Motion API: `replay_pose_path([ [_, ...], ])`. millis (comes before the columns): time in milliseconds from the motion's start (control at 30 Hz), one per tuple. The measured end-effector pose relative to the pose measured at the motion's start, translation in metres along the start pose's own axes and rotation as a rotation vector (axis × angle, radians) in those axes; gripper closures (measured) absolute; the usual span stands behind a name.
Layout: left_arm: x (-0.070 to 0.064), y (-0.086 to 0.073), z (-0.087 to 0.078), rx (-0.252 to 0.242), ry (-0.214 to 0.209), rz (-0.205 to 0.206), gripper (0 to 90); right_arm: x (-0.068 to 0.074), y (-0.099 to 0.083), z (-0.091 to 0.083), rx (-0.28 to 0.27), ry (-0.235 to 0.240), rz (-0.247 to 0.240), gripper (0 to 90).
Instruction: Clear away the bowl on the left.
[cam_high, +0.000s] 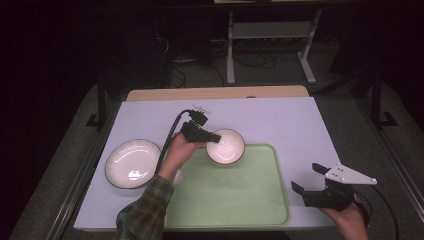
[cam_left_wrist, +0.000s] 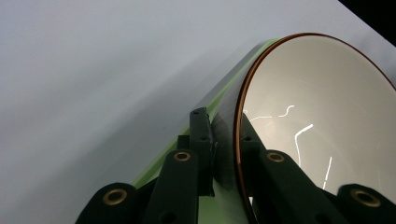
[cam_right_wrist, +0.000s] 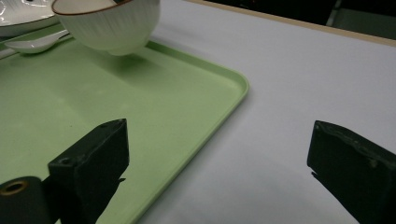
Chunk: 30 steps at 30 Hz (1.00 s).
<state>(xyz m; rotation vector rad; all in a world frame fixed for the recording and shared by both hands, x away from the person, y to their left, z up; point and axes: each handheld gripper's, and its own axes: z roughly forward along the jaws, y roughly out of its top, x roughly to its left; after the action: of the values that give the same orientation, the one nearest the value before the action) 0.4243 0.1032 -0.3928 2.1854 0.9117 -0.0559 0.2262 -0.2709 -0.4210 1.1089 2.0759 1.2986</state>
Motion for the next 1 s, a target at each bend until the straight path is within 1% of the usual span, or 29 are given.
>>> replay_pose_path([
  [133, -0.005, 0.008, 0.017, 0.015, -0.017, 0.002, 82.1, -0.001, 0.0, -0.001, -0.002, -0.001, 0.001, 4.6],
  [167, -0.006, 0.011, 0.021, 0.02, -0.018, 0.008, 82.1, -0.001, 0.0, -0.001, -0.001, -0.001, 0.001, 4.6],
  [300, -0.008, 0.017, 0.035, 0.038, -0.021, 0.005, 82.1, -0.001, -0.001, -0.001, -0.003, 0.0, 0.002, 4.6],
  [367, -0.009, 0.018, 0.041, 0.045, -0.017, 0.007, 82.0, -0.001, -0.001, -0.001, -0.007, 0.001, 0.003, 4.6],
  [500, -0.01, 0.019, 0.05, 0.054, -0.033, 0.002, 81.7, -0.002, -0.001, -0.002, -0.009, 0.001, 0.006, 4.6],
  [567, -0.011, 0.019, 0.053, 0.058, -0.028, 0.001, 81.5, -0.002, -0.001, -0.003, -0.012, 0.001, 0.006, 4.6],
  [600, -0.011, 0.019, 0.054, 0.059, -0.023, 0.002, 81.2, -0.002, 0.0, -0.003, -0.014, 0.0, 0.005, 4.6],
  [667, -0.01, 0.018, 0.055, 0.055, -0.027, -0.007, 81.3, -0.002, 0.0, -0.003, -0.014, -0.001, 0.007, 4.6],
  [833, -0.009, 0.018, 0.057, 0.06, -0.019, -0.002, 81.0, -0.002, 0.0, -0.004, -0.018, -0.002, 0.008, 4.6],
  [900, -0.008, 0.017, 0.058, 0.071, -0.022, 0.001, 78.9, -0.001, 0.0, -0.004, -0.018, -0.001, 0.006, 4.6],
  [933, -0.008, 0.017, 0.057, 0.065, -0.033, 0.0, 77.9, -0.001, 0.0, -0.004, -0.019, -0.001, 0.005, 4.6],
  [1000, -0.008, 0.017, 0.054, 0.054, -0.043, 0.002, 71.6, -0.002, 0.0, -0.004, -0.019, -0.002, 0.005, 4.6],
])
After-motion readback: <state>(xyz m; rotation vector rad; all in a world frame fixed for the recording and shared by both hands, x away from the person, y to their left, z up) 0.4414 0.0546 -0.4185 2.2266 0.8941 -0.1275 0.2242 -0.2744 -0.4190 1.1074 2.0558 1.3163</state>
